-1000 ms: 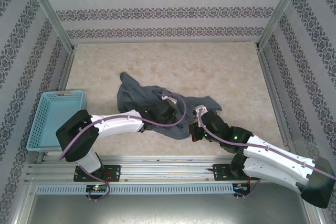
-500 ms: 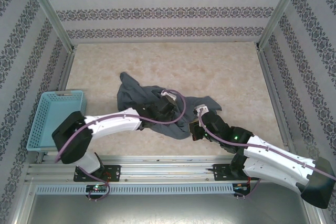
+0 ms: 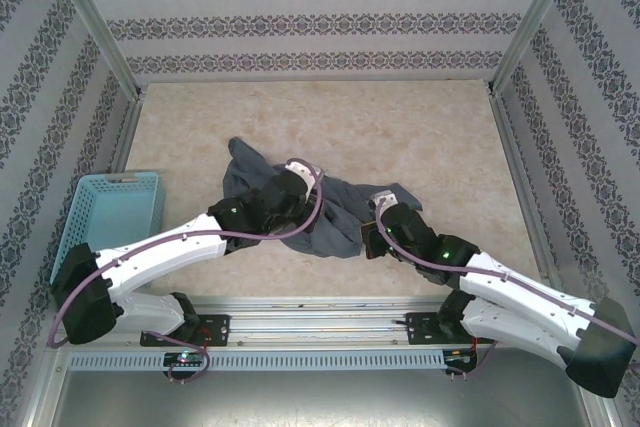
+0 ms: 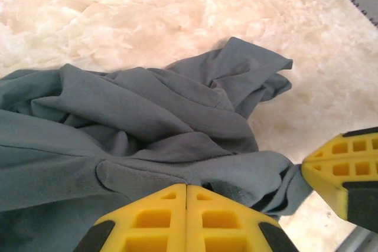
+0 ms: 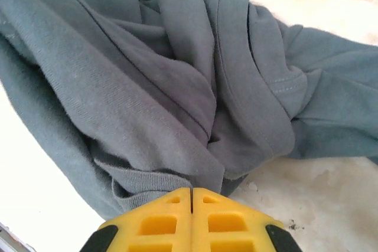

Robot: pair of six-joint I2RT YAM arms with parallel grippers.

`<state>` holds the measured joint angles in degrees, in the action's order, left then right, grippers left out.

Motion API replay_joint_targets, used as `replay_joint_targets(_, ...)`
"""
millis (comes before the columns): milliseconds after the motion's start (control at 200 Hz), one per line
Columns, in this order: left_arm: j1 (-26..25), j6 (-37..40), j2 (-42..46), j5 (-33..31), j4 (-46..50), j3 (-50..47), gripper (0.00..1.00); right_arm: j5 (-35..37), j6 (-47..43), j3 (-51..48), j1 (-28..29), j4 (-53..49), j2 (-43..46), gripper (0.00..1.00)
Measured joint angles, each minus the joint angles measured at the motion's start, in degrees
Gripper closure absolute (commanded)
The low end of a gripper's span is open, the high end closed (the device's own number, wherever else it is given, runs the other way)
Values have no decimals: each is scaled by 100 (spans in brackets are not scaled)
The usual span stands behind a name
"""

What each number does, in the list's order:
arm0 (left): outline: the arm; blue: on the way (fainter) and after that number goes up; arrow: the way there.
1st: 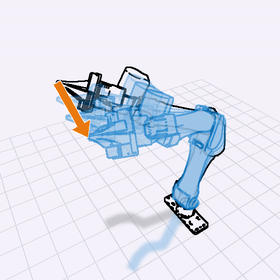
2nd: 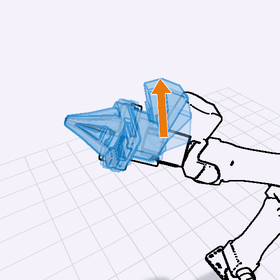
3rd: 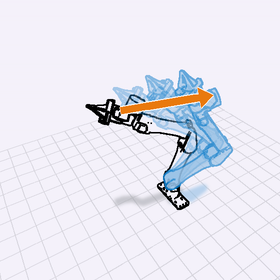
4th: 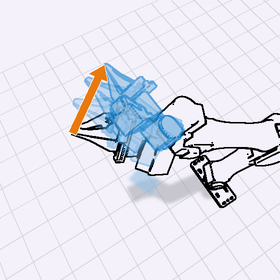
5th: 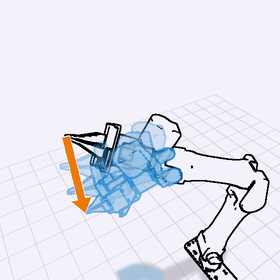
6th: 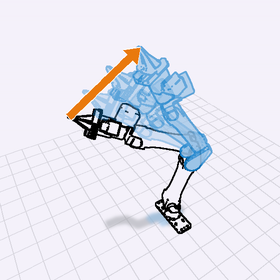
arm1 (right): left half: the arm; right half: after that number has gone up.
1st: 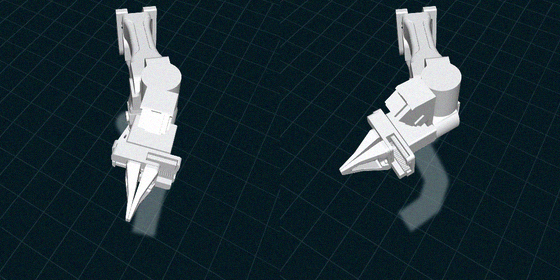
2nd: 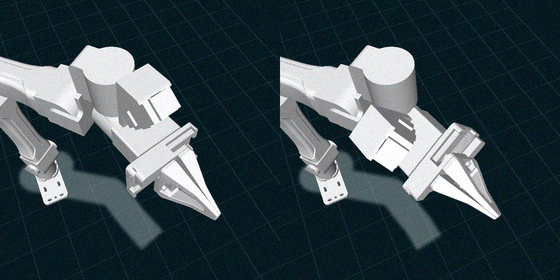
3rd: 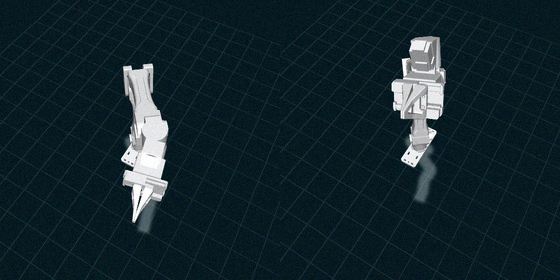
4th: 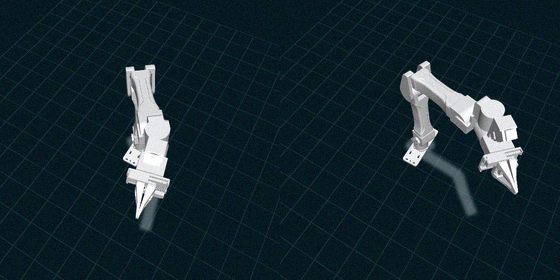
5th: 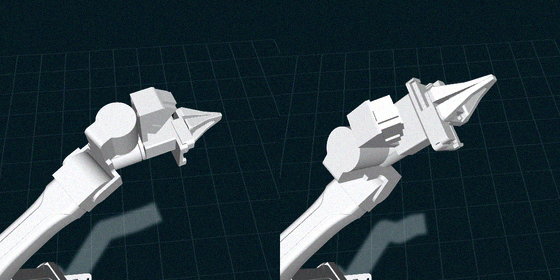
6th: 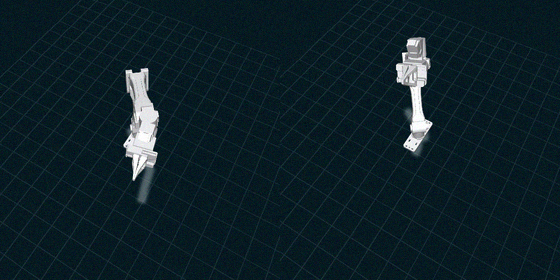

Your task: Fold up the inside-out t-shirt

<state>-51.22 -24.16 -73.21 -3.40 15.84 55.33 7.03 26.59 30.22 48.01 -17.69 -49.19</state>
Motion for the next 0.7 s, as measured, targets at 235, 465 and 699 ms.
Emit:
replay_joint_targets(235,1108,-549,505,811,-291,-527,100,133,-282,15,-142,24,448,100)
replay_joint_targets(465,1722,-1027,-188,1565,-479,-645,100,2,-442,-9,-179,468,1126,100)
replay_joint_targets(699,1497,-914,-581,1390,-247,-586,63,-9,-254,-160,-293,468,345,100)
